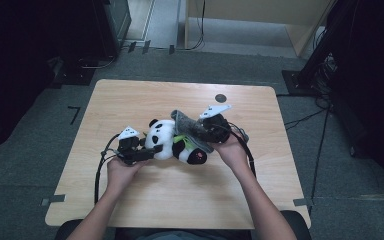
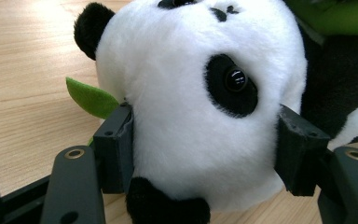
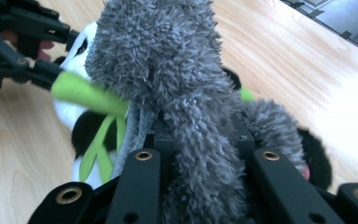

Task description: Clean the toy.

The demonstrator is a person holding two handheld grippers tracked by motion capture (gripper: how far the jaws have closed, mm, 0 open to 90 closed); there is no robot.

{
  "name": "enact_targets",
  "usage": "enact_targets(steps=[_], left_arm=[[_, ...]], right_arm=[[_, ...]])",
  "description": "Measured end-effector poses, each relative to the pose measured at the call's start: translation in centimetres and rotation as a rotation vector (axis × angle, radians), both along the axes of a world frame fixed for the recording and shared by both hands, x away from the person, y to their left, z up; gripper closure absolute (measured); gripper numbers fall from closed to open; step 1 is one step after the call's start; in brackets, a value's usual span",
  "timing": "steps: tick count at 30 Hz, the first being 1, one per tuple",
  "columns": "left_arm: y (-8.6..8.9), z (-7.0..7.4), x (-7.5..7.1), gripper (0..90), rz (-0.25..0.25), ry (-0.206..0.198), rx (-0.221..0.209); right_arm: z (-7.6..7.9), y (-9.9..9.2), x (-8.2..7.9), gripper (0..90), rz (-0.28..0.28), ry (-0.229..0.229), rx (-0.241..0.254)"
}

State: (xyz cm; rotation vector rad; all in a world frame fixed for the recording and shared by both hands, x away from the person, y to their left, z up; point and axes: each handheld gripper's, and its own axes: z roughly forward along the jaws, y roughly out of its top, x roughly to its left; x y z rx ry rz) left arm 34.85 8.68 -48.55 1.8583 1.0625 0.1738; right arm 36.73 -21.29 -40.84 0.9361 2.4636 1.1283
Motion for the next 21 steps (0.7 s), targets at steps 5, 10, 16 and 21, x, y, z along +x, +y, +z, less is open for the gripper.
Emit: enact_targets(steps=[5, 10, 16, 21], left_arm=[[0.0, 0.0, 0.0, 32.5, 0.004, 0.003, -0.005], [0.0, 0.0, 0.0, 32.4, 0.001, 0.006, -0.003], [0.0, -0.1, 0.0, 32.1, 0.003, 0.002, -0.007], [-0.1, -0.2, -0.2, 31.3, 0.006, -0.015, 0.003]], right_arm=[[-0.6, -1.0, -1.1, 73.7, -0.005, 0.002, 0.008], [-1.3, -1.8, -2.1, 73.7, -0.012, 0.000, 0.005], [-2.4, -3.7, -2.4, 73.6, -0.053, 0.049, -0.004], [-2.1, -4.4, -2.4, 73.8, -0.062, 0.070, 0.028]])
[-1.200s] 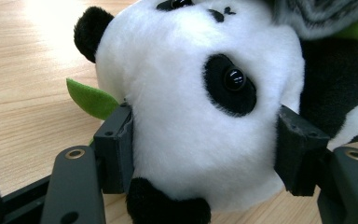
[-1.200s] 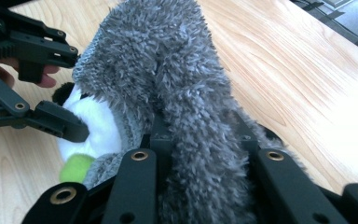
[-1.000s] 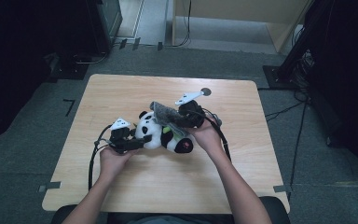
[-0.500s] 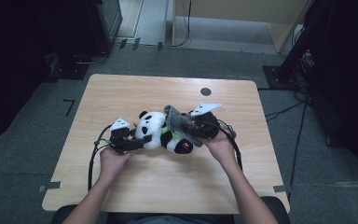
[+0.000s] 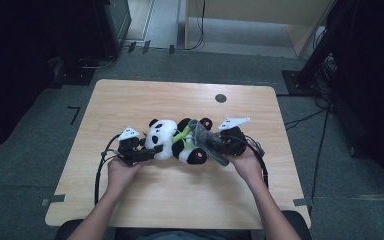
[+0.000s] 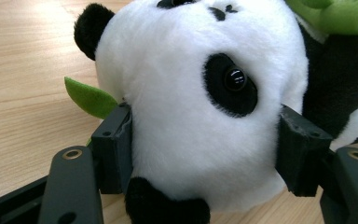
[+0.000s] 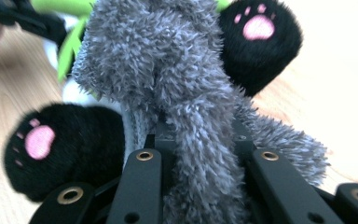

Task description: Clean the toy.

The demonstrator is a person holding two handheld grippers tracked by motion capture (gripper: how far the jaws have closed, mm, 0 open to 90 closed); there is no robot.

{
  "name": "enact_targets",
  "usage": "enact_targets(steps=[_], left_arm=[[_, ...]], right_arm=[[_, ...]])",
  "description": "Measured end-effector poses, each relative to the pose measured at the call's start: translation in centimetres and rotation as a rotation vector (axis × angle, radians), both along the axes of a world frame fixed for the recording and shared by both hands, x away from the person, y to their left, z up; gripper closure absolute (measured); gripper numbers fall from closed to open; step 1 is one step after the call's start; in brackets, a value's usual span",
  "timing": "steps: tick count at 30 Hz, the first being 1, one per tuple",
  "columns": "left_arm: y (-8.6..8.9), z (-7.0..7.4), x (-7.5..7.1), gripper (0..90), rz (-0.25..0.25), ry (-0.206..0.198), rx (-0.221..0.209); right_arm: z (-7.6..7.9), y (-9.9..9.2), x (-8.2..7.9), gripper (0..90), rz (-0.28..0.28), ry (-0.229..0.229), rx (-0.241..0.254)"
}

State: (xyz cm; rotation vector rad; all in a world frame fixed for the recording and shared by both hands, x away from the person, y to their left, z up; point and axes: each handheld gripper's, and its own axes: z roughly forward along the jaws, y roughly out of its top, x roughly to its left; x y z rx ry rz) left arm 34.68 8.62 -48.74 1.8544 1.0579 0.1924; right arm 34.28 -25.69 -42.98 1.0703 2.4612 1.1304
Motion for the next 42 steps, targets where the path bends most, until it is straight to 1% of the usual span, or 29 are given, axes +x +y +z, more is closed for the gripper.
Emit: enact_targets(steps=[3, 5, 7, 9, 11, 13, 14, 17, 22, 24, 26, 30, 31, 32, 34, 37, 39, 42], left_arm=[[0.0, 0.0, 0.0, 30.4, -0.002, 0.001, -0.003], [0.0, 0.0, -0.1, 29.9, -0.004, -0.001, -0.002], [0.0, 0.0, -0.1, 29.3, -0.008, -0.004, -0.001], [0.1, 0.0, -0.1, 28.8, -0.013, -0.013, 0.002], [0.0, 0.1, -0.2, 28.5, -0.012, -0.013, 0.001], [0.0, 0.1, -0.2, 28.6, -0.009, -0.011, -0.003], [0.0, 0.2, -0.2, 28.7, -0.008, -0.011, -0.004], [0.0, 0.2, -0.2, 28.8, -0.009, -0.013, -0.002], [-0.1, 0.3, -0.3, 29.0, -0.008, -0.016, 0.002], [-0.1, 0.3, -0.3, 29.1, -0.006, -0.016, 0.000], [-0.1, 0.3, -0.3, 29.3, -0.005, -0.015, 0.000], [-0.1, 0.4, -0.4, 30.0, -0.005, -0.023, 0.003], [-0.2, 0.4, -0.4, 30.3, -0.004, -0.025, 0.005], [-0.2, 0.4, -0.4, 30.4, -0.004, -0.025, 0.007], [-0.2, 0.4, -0.4, 30.6, -0.002, -0.020, 0.006], [-0.2, 0.4, -0.4, 30.8, 0.003, -0.013, 0.006], [-0.2, 0.4, -0.3, 31.1, 0.006, -0.004, 0.004], [-0.1, 0.4, -0.2, 31.5, 0.011, 0.013, 0.002]], right_arm=[[1.2, 0.3, -0.1, 73.9, 0.008, -0.018, 0.038], [2.2, 0.9, -0.1, 73.9, 0.022, -0.042, 0.057], [3.2, 1.7, 0.2, 73.8, 0.039, -0.068, 0.061], [4.1, 2.7, 0.6, 73.6, 0.051, -0.076, 0.068], [4.7, 3.8, 1.3, 73.3, 0.064, -0.081, 0.071], [5.1, 5.1, 1.9, 73.1, 0.083, -0.090, 0.062], [5.3, 5.7, 2.3, 72.8, 0.092, -0.088, 0.056], [5.3, 7.6, 3.4, 72.6, 0.125, -0.085, 0.042], [4.9, 10.2, 5.0, 72.5, 0.156, -0.052, 0.021], [4.6, 11.1, 5.4, 72.4, 0.167, -0.041, 0.004], [4.4, 11.9, 5.7, 72.2, 0.176, -0.033, -0.002], [3.9, 13.0, 6.1, 68.5, 0.198, -0.012, 0.010], [3.8, 13.2, 6.1, 68.4, 0.202, -0.015, 0.009], [3.6, 13.6, 6.2, 68.3, 0.206, -0.005, 0.001], [3.5, 14.0, 6.1, 69.2, 0.217, -0.002, -0.007], [3.2, 14.3, 5.7, 71.4, 0.232, -0.002, -0.033], [3.0, 14.1, 5.5, 72.1, 0.240, -0.011, -0.038], [2.9, 13.3, 5.3, 72.2, 0.234, 0.001, -0.026]])
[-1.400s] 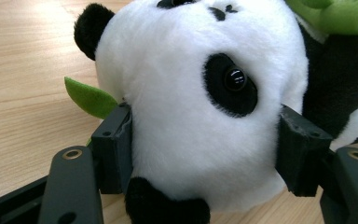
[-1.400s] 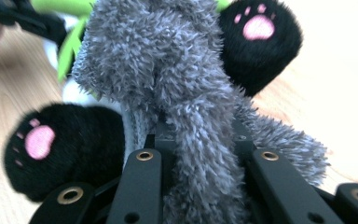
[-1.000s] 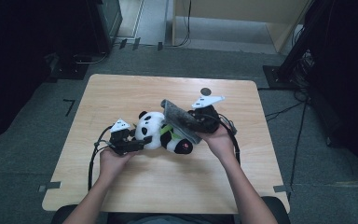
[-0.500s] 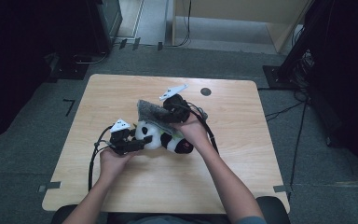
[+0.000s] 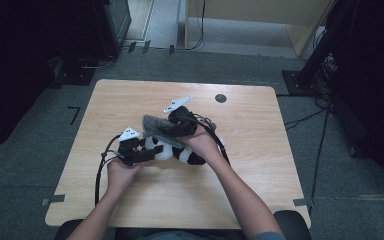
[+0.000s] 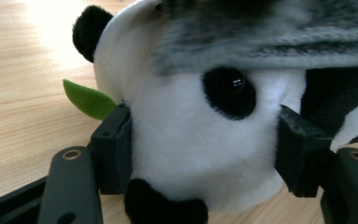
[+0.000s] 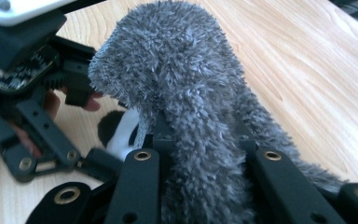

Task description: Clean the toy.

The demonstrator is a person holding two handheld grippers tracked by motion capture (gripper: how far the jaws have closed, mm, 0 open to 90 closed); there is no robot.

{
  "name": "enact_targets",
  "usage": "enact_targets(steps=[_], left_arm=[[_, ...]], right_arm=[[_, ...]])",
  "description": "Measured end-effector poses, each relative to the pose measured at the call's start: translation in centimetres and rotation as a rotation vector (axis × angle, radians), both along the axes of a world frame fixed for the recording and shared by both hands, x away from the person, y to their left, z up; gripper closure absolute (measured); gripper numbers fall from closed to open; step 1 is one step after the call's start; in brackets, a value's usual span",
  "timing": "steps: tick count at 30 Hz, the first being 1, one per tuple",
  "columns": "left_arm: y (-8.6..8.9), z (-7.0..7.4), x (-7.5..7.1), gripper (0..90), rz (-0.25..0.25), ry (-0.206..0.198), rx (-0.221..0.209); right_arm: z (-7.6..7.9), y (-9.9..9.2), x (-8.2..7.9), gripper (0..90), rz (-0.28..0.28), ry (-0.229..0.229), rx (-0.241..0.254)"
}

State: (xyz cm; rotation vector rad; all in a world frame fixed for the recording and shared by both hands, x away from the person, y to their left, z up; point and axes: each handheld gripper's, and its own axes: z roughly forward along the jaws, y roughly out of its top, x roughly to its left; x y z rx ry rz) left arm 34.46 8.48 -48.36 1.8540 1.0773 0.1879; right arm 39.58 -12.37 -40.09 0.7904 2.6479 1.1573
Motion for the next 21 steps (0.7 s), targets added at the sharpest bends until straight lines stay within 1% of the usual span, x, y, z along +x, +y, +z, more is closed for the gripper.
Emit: enact_targets(steps=[4, 6, 10, 13, 15, 17, 20, 21], left_arm=[[0.1, 0.0, 0.1, 31.6, -0.006, 0.005, -0.003], [0.1, 0.0, 0.2, 31.7, -0.007, 0.006, -0.004], [0.0, 0.1, 0.3, 31.8, -0.014, 0.013, 0.007], [0.1, 0.1, 0.3, 31.8, -0.016, 0.017, 0.006], [0.1, 0.1, 0.3, 31.8, -0.016, 0.016, 0.008], [0.1, 0.1, 0.4, 31.7, -0.019, 0.017, 0.005], [0.1, 0.1, 0.3, 31.7, -0.022, 0.010, 0.012], [0.1, 0.1, 0.3, 31.7, -0.023, 0.009, 0.014]], right_arm=[[-0.2, -1.7, -0.4, 72.3, -0.018, 0.003, -0.016], [-0.2, -2.7, -0.6, 72.3, -0.039, 0.006, -0.019], [-0.1, -4.6, -1.0, 72.6, -0.085, -0.021, 0.006], [0.2, -5.8, -1.5, 73.4, -0.118, -0.060, 0.005], [0.2, -6.6, -1.7, 73.9, -0.131, -0.057, 0.014], [-0.1, -7.4, -2.1, 74.1, -0.146, -0.052, 0.014], [-0.6, -8.5, -2.7, 74.2, -0.147, -0.048, 0.050], [-0.7, -8.8, -2.9, 74.2, -0.149, -0.049, 0.055]])
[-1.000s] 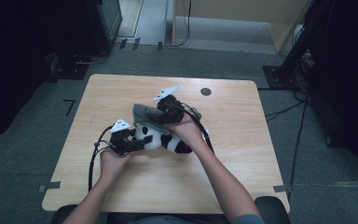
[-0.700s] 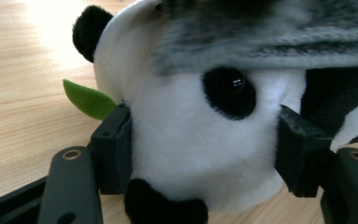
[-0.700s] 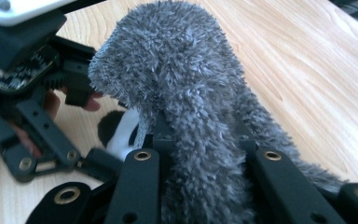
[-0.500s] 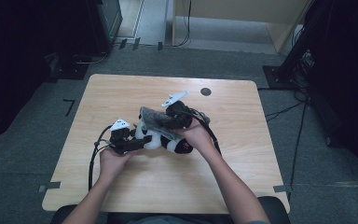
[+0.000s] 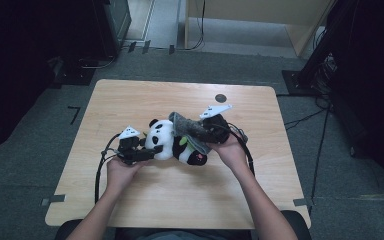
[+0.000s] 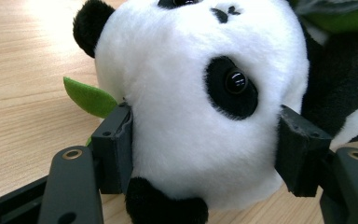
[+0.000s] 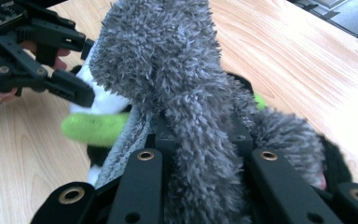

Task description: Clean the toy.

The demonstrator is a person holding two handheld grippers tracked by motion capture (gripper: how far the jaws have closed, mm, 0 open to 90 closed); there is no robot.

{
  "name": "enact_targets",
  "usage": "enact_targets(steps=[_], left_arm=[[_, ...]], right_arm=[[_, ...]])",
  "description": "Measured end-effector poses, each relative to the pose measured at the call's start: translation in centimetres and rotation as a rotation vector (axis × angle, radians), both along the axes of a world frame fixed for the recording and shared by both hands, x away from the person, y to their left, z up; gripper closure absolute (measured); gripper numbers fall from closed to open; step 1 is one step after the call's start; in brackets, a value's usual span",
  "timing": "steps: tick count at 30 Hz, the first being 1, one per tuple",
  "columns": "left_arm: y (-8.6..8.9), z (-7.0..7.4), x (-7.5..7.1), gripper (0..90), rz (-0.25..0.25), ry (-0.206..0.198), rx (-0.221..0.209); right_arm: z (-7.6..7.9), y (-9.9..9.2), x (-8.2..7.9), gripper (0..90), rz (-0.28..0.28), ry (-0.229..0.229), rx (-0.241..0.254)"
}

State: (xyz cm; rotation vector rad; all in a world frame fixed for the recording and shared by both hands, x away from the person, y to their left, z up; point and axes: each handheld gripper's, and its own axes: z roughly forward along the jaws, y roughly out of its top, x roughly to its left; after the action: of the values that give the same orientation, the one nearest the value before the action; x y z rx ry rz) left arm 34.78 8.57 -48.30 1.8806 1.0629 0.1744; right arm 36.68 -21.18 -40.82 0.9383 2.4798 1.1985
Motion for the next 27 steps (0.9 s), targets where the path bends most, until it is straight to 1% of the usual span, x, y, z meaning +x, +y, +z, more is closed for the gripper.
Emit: enact_targets(steps=[2, 3, 4, 7, 10, 12, 15, 16, 18, 20, 22, 23, 25, 27], left_arm=[[0.0, 0.0, 0.0, 31.6, 0.003, 0.003, -0.002], [0.0, 0.0, 0.0, 31.6, 0.002, 0.003, -0.001], [0.0, 0.0, 0.0, 31.6, 0.004, 0.007, -0.005], [0.0, -0.1, 0.1, 31.6, 0.008, 0.011, -0.013], [0.1, -0.1, 0.2, 31.4, 0.007, 0.015, -0.014], [0.1, -0.1, 0.2, 31.3, 0.006, 0.012, -0.013], [0.1, -0.2, 0.1, 30.6, 0.006, -0.001, -0.012], [0.1, -0.3, 0.0, 30.4, 0.007, -0.005, -0.017], [0.2, -0.4, 0.0, 29.8, -0.002, -0.019, -0.017], [0.3, -0.6, 0.0, 27.5, -0.017, -0.033, -0.032], [0.5, -0.9, 0.0, 22.9, -0.029, -0.049, -0.055], [0.5, -1.0, 0.0, 20.8, -0.034, -0.058, -0.061], [0.5, -1.0, 0.1, 17.7, -0.031, -0.069, -0.064], [0.6, -0.8, 0.1, 17.7, -0.038, -0.069, -0.060]], right_arm=[[-0.1, -0.4, -0.4, 74.2, 0.001, -0.011, -0.002], [-0.2, -0.6, -0.8, 74.2, -0.004, -0.020, -0.018], [-0.3, -0.9, -1.0, 74.3, -0.004, -0.026, -0.024], [-0.7, -1.6, -1.6, 74.6, -0.010, -0.018, -0.036], [-1.2, -2.4, -2.0, 74.5, -0.028, -0.008, -0.045], [-2.0, -3.2, -2.3, 74.4, -0.043, 0.011, -0.027], [-2.8, -4.2, -2.5, 74.3, -0.069, 0.036, -0.023], [-3.0, -4.5, -2.5, 74.4, -0.071, 0.039, -0.020], [-3.3, -5.1, -2.5, 74.4, -0.091, 0.063, -0.024], [-3.7, -5.5, -2.4, 74.4, -0.101, 0.064, -0.025], [-3.9, -5.6, -2.2, 74.3, -0.107, 0.072, -0.012], [-3.9, -5.5, -2.2, 74.2, -0.110, 0.070, -0.014], [-3.9, -5.4, -2.0, 74.1, -0.113, 0.063, -0.023], [-3.8, -5.4, -1.7, 74.1, -0.120, 0.064, -0.022]])
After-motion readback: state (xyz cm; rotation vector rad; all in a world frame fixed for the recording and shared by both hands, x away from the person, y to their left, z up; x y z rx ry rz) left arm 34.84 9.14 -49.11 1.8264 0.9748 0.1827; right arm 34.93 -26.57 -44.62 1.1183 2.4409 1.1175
